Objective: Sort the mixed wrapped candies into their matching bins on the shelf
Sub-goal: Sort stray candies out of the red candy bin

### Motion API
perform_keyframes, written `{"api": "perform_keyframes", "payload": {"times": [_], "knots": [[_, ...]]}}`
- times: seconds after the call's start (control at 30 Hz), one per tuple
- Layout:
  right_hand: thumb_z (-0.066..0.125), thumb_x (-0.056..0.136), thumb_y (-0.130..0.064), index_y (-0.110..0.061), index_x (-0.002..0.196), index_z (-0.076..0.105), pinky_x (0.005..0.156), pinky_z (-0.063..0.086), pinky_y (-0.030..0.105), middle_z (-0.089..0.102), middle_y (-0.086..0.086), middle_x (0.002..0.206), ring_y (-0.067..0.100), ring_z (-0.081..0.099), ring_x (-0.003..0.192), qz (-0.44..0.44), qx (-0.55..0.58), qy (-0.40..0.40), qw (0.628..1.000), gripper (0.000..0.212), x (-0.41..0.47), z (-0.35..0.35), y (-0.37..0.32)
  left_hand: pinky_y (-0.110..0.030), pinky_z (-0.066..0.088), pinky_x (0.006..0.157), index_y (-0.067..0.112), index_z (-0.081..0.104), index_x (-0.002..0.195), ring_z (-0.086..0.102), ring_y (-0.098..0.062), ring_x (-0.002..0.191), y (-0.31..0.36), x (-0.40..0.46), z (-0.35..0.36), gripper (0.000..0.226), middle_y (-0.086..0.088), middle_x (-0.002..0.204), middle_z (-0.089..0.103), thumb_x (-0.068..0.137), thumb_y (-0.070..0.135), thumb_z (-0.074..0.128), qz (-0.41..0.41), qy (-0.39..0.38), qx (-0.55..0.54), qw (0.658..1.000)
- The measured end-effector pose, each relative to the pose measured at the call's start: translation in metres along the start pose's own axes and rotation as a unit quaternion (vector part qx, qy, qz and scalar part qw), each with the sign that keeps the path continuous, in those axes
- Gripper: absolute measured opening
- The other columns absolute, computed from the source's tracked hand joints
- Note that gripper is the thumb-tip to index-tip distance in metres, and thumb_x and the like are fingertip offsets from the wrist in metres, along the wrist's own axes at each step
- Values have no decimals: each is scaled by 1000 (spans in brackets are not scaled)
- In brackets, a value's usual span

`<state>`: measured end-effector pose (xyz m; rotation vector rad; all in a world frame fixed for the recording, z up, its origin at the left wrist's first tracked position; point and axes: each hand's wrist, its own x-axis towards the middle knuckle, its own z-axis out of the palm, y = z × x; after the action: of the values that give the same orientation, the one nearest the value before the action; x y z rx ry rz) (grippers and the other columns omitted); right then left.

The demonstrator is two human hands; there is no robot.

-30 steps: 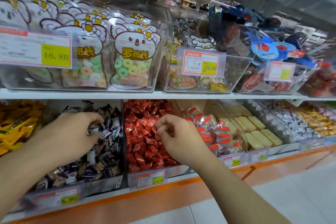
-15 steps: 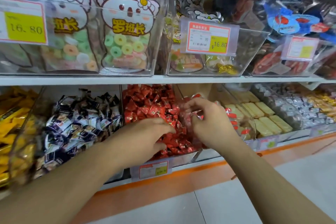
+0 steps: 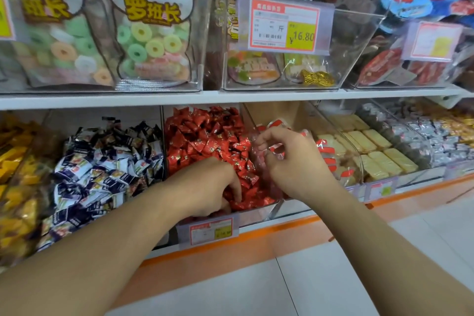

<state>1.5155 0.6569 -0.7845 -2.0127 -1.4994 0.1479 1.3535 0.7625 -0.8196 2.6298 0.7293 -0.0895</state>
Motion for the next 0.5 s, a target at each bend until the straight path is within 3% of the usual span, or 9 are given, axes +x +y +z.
{"api": "perform_keyframes", "payload": {"times": [0.1, 0.17, 0.23, 0.3, 0.33, 0.4, 0.5], "knots": [[61, 93, -4, -24, 100, 70, 82, 25, -9, 69, -14, 96, 1, 61, 92, -2, -8, -5, 1000, 22, -2, -1, -1, -17, 48, 67, 37, 78, 106, 57, -1, 78, 0, -3, -9, 26, 19, 99, 63, 85, 22, 84, -27, 55, -40, 997], [62, 94, -4, -24, 99, 69, 80, 20, -12, 69, -14, 95, -1, 60, 89, -2, -13, -7, 1000, 22, -2, -2, -1, -18, 47, 76, 36, 80, 106, 61, -1, 87, -2, -4, -18, 27, 17, 103, 67, 84, 22, 86, -36, 105, -53, 992], [62, 94, -4, -25, 98, 69, 79, 28, -8, 69, -15, 95, -2, 60, 90, -1, 0, -9, 1000, 23, -2, -1, 0, -23, 51, 87, 35, 80, 107, 61, 3, 89, -6, -5, -27, 26, 14, 111, 71, 84, 22, 85, -47, 156, -69, 984], [60, 93, -2, -26, 98, 69, 76, 37, -3, 68, -17, 94, -4, 60, 94, 0, 13, -11, 1000, 25, -3, -1, 2, -15, 48, 74, 37, 78, 110, 57, 10, 75, -10, -6, -35, 24, 15, 113, 71, 89, 24, 80, -67, 190, -79, 976], [60, 92, -2, -25, 98, 69, 76, 38, -2, 68, -16, 94, -4, 59, 94, -1, 14, -12, 1000, 26, -3, -1, 2, -16, 45, 70, 38, 76, 111, 58, 6, 77, -13, -7, -38, 24, 15, 117, 70, 91, 26, 78, -79, 202, -77, 973], [59, 92, -1, -24, 98, 69, 76, 37, -2, 68, -15, 94, -3, 59, 95, -4, 11, -11, 1000, 26, -3, -1, 2, -22, 42, 78, 40, 75, 114, 62, -7, 98, -19, -8, -40, 24, 14, 129, 65, 92, 31, 77, -89, 212, -66, 971], [61, 93, -2, -22, 99, 70, 80, 26, -9, 69, -13, 96, 0, 60, 94, -12, -7, -10, 1000, 23, -2, -1, 0, -31, 52, 89, 41, 71, 118, 63, -13, 104, -27, -11, -37, 27, 11, 133, 64, 93, 33, 75, -82, 187, -38, 978]]}}
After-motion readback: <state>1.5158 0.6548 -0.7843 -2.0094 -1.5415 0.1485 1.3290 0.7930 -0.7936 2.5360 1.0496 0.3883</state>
